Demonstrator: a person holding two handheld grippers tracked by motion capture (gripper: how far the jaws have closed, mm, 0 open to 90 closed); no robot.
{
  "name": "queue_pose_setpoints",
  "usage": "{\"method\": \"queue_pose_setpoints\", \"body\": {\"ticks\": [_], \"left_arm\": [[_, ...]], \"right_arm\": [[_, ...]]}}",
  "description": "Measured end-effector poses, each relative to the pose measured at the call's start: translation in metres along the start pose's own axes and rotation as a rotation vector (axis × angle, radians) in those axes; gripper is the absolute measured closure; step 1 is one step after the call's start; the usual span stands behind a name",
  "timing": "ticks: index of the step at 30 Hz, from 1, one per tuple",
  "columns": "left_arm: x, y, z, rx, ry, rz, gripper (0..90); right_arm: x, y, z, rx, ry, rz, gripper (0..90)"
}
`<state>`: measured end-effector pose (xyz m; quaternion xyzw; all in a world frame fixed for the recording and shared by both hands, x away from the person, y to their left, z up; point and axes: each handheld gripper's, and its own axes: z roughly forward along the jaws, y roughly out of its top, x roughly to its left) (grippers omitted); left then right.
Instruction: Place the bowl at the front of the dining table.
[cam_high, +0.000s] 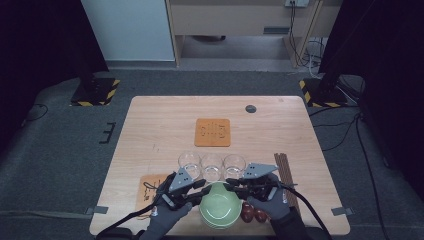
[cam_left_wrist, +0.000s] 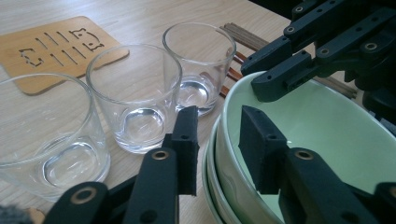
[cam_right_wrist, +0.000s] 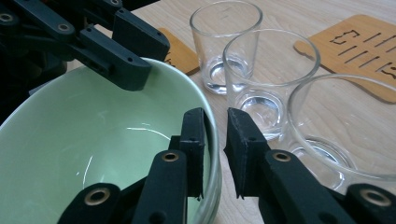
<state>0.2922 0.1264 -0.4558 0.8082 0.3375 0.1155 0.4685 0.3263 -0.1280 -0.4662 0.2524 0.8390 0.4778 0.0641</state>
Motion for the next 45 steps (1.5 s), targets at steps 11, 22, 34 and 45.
{"method": "queue_pose_setpoints", "body": {"ticks": [11, 22, 34, 45], "left_arm": [[-0.005, -0.001, 0.007, 0.023, 0.008, 0.012, 80.0], [-0.005, -0.002, 0.007, 0.024, 0.020, 0.016, 81.5], [-0.007, 0.001, 0.006, 0.011, 0.007, 0.009, 75.5], [-0.008, 0.001, 0.009, 0.022, 0.032, 0.028, 80.6]], "right_arm": [[0.004, -0.001, 0.005, 0.025, -0.012, -0.033, 80.4], [0.010, 0.002, 0.003, 0.040, -0.054, -0.095, 82.8], [0.018, 0.009, -0.005, -0.019, -0.072, -0.143, 84.2], [0.024, 0.014, -0.009, -0.048, -0.097, -0.186, 83.6]]}}
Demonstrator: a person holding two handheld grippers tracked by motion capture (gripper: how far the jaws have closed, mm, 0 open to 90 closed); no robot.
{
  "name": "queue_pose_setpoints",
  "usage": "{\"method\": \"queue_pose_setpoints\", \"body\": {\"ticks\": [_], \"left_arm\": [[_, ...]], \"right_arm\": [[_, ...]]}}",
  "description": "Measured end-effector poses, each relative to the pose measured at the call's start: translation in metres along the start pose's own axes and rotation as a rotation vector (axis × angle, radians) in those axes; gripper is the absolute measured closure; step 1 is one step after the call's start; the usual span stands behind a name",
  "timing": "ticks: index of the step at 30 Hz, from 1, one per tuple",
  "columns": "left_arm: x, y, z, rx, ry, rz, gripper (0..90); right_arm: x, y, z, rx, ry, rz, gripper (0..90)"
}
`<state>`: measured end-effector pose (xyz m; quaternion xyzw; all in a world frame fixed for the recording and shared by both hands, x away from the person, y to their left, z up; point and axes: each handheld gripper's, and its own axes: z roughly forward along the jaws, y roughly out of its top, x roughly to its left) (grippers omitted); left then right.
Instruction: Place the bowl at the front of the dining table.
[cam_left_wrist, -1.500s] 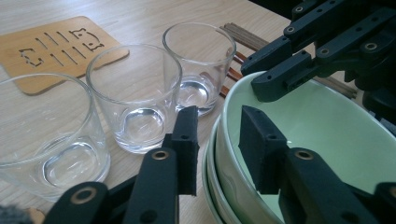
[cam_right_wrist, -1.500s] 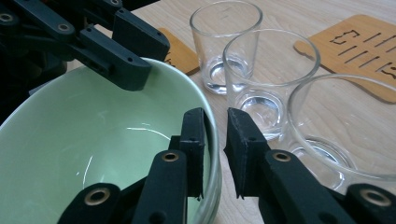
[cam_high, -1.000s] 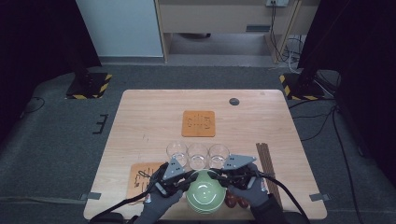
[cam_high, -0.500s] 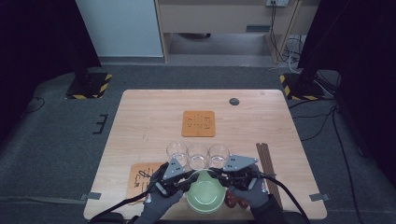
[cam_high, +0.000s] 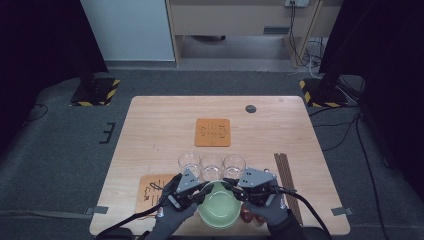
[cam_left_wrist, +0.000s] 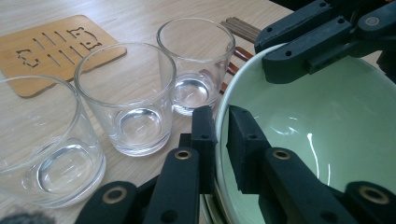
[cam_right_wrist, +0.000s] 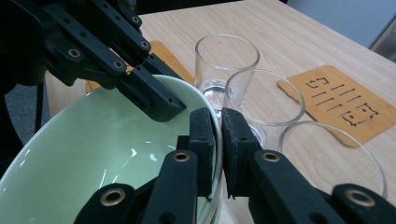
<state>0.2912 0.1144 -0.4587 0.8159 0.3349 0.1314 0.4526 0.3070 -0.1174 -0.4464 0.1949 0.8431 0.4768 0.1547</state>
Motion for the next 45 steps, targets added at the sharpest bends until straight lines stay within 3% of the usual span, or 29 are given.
{"method": "queue_pose_setpoints", "body": {"ticks": [11, 18, 22, 25, 29, 34, 42, 45], "left_arm": [[-0.001, -0.001, -0.003, 0.009, -0.005, -0.004, 83.1], [-0.001, 0.002, -0.011, -0.027, -0.017, -0.019, 82.3], [-0.003, 0.003, -0.013, -0.026, -0.013, -0.010, 82.2], [-0.007, 0.005, -0.013, -0.022, -0.001, 0.013, 81.8], [-0.006, 0.008, -0.017, -0.044, -0.015, 0.000, 80.8], [-0.006, 0.013, -0.029, -0.126, -0.030, -0.020, 76.1], [-0.005, 0.022, -0.054, -0.264, -0.033, -0.038, 58.1], [-0.001, 0.024, -0.067, -0.322, 0.019, -0.028, 53.2]], "right_arm": [[-0.002, -0.001, 0.002, 0.010, 0.017, 0.024, 81.0], [-0.004, -0.004, 0.006, 0.084, 0.041, 0.066, 74.4], [-0.002, -0.002, 0.006, 0.081, 0.037, 0.074, 77.7], [-0.001, -0.001, 0.006, 0.112, 0.017, 0.072, 81.9], [-0.002, 0.001, 0.003, 0.112, 0.025, 0.096, 82.5], [-0.004, 0.003, -0.001, 0.067, 0.040, 0.137, 83.4], [-0.015, 0.009, -0.011, 0.026, 0.043, 0.202, 83.3], [-0.022, 0.012, -0.016, -0.001, 0.037, 0.236, 83.3]]}}
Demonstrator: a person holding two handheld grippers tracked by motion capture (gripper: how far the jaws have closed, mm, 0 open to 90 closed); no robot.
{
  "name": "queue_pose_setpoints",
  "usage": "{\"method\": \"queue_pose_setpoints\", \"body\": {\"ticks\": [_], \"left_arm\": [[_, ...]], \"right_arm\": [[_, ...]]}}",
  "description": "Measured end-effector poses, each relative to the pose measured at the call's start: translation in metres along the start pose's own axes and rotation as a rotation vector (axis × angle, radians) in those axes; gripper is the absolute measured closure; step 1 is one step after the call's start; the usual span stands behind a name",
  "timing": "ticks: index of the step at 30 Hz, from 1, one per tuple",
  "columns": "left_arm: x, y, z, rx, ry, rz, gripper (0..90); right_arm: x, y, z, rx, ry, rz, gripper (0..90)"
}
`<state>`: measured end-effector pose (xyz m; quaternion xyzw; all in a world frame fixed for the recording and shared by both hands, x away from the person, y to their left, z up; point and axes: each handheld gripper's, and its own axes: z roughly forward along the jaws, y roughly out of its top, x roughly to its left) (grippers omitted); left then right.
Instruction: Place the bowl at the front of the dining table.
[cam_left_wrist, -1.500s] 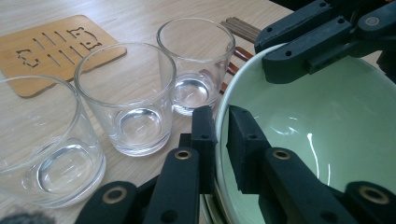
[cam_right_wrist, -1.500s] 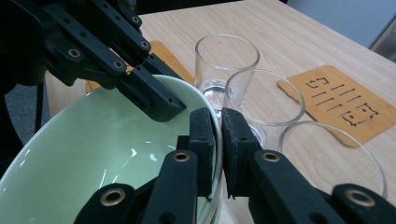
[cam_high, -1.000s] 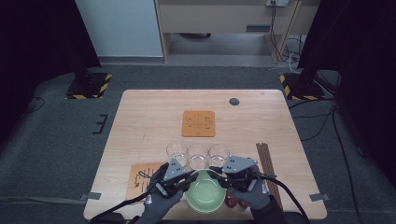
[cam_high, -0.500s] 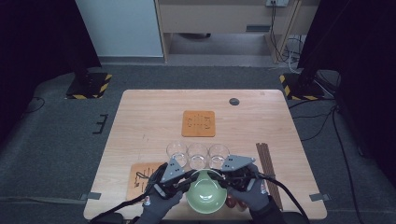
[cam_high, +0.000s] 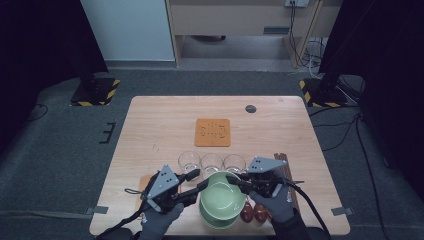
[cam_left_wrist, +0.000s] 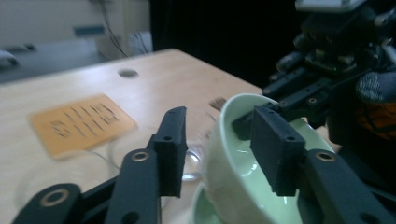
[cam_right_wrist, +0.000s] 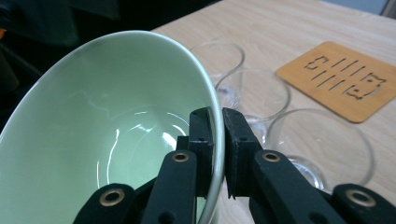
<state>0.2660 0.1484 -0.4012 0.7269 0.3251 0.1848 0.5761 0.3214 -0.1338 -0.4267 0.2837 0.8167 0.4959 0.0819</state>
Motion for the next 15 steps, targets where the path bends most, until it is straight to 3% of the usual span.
{"method": "queue_pose_setpoints", "body": {"ticks": [7, 11, 15], "left_arm": [[0.032, 0.004, -0.025, -0.078, 0.134, -0.043, 41.8], [0.057, -0.008, -0.035, -0.056, 0.217, -0.049, 38.4], [0.083, -0.030, -0.047, -0.002, 0.309, -0.066, 36.8]], "right_arm": [[-0.016, 0.012, -0.009, -0.051, -0.049, 0.050, 83.2], [-0.026, 0.019, -0.012, -0.082, -0.070, 0.078, 83.0], [-0.037, 0.025, -0.013, -0.100, -0.097, 0.100, 83.0]]}}
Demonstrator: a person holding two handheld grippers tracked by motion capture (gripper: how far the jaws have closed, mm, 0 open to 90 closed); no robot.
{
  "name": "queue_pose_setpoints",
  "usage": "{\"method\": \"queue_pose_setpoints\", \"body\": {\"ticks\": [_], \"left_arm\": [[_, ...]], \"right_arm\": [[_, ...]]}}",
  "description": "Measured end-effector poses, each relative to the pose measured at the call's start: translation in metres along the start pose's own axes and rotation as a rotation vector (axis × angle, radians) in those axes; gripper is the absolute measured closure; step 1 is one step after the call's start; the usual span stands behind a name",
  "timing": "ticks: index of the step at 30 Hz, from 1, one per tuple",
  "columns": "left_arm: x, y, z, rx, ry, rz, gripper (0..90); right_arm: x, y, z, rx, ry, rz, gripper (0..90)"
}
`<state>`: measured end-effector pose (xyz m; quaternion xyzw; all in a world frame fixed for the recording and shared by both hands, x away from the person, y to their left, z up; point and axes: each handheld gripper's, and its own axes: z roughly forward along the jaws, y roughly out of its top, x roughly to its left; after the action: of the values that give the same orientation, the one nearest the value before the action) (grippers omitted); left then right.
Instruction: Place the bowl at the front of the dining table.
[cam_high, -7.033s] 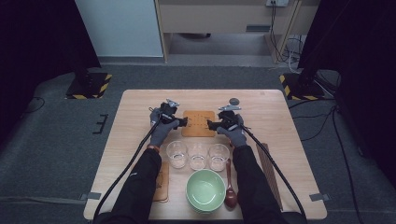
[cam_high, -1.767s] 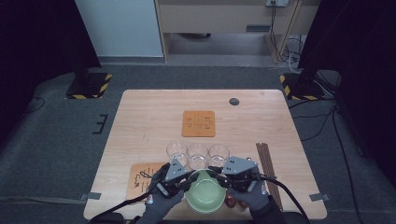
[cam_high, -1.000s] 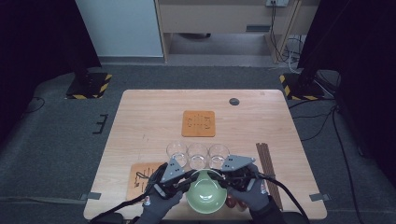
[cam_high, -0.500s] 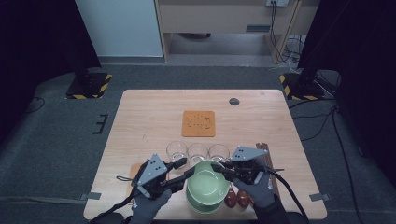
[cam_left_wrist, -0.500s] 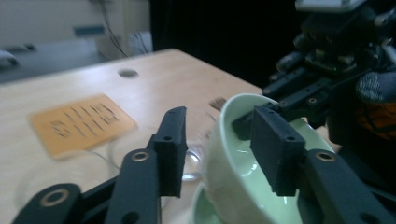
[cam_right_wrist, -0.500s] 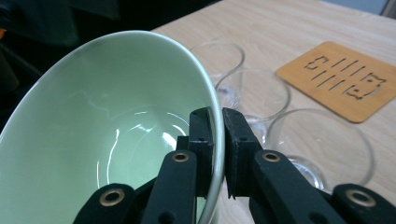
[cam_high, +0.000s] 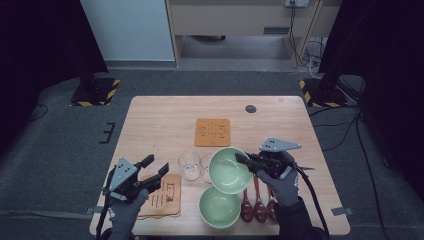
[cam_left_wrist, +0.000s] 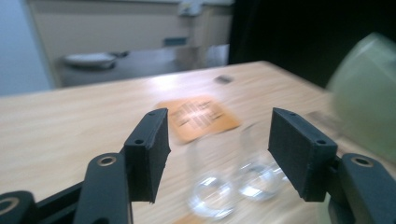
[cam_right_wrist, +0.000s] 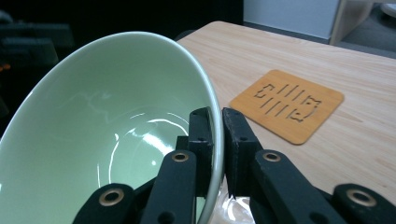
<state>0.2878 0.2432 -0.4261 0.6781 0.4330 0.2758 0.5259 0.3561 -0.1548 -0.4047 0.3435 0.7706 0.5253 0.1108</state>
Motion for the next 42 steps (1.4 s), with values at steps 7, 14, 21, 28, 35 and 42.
{"method": "queue_pose_setpoints", "body": {"ticks": [7, 14, 21, 28, 35, 42], "left_arm": [[0.052, -0.048, 0.002, 0.117, 0.155, -0.065, 35.4], [0.084, -0.082, 0.012, 0.236, 0.242, -0.103, 33.6], [0.101, -0.096, 0.015, 0.290, 0.278, -0.115, 31.0], [0.105, -0.100, 0.019, 0.346, 0.282, -0.119, 28.9], [0.107, -0.100, 0.023, 0.388, 0.287, -0.126, 25.5], [0.103, -0.099, 0.027, 0.414, 0.297, -0.085, 21.9]], "right_arm": [[-0.015, 0.009, 0.005, -0.010, -0.042, 0.034, 82.9], [-0.025, 0.020, 0.010, -0.019, -0.079, 0.056, 82.8], [-0.031, 0.033, 0.017, -0.031, -0.093, 0.073, 82.7], [-0.038, 0.044, 0.025, -0.034, -0.116, 0.092, 82.6], [-0.046, 0.055, 0.037, -0.024, -0.140, 0.102, 82.6], [-0.058, 0.059, 0.054, -0.020, -0.164, 0.129, 82.7]]}}
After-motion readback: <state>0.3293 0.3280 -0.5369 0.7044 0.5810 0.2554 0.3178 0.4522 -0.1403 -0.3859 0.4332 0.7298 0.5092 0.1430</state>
